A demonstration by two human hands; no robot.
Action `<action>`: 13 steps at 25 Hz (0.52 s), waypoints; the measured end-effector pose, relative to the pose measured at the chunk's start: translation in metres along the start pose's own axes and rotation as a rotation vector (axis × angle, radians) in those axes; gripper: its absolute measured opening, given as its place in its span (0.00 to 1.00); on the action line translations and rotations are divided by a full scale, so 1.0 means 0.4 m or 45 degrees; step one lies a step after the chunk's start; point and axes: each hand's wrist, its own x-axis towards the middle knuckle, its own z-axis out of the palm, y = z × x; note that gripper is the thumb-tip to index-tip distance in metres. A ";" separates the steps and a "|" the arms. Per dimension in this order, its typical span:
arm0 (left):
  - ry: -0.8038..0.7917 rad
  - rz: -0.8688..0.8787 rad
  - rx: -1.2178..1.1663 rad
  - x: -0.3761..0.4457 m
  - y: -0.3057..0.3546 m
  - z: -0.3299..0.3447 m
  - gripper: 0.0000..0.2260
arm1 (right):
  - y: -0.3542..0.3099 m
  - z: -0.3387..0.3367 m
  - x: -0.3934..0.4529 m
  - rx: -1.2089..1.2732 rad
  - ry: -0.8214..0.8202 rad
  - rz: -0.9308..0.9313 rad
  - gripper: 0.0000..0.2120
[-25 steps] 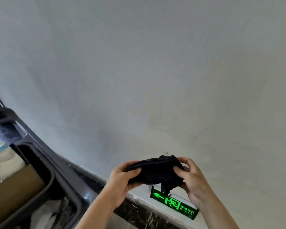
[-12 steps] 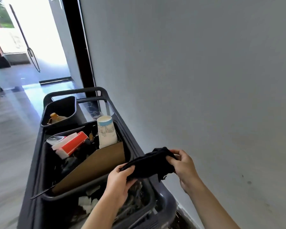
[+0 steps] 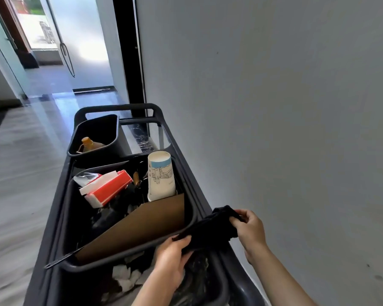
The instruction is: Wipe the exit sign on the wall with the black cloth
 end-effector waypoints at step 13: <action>0.071 -0.065 0.415 0.050 -0.019 -0.008 0.12 | 0.059 -0.014 0.043 0.060 -0.085 0.146 0.09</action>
